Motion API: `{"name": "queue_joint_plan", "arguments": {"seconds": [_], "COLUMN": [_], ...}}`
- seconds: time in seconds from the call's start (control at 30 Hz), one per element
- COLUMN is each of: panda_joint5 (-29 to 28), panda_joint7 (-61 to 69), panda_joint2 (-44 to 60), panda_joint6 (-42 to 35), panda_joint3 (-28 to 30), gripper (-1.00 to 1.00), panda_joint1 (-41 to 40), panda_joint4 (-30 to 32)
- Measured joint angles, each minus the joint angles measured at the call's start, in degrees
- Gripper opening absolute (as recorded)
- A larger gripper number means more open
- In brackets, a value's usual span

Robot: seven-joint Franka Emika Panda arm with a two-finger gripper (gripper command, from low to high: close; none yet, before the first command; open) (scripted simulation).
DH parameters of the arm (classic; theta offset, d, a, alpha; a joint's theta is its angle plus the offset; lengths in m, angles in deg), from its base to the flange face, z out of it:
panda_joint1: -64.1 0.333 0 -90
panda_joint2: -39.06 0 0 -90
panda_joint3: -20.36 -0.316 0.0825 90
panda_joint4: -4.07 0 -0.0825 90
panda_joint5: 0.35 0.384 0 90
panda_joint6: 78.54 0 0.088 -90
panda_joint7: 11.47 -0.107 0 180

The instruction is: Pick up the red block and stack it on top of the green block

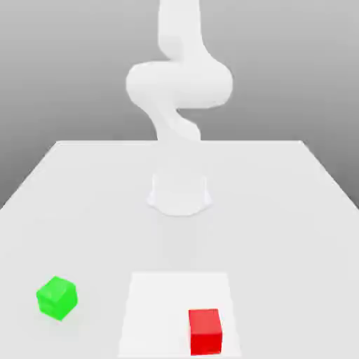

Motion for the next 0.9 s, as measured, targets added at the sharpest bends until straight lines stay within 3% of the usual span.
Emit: {"name": "queue_joint_plan", "arguments": {"seconds": [0.9], "panda_joint5": [-1.8], "panda_joint7": [-1.8], "panda_joint2": [56.4], "panda_joint6": [24.2], "panda_joint3": [-2.3], "gripper": [0.0], "panda_joint1": [2.0], "panda_joint4": [9.3]}}
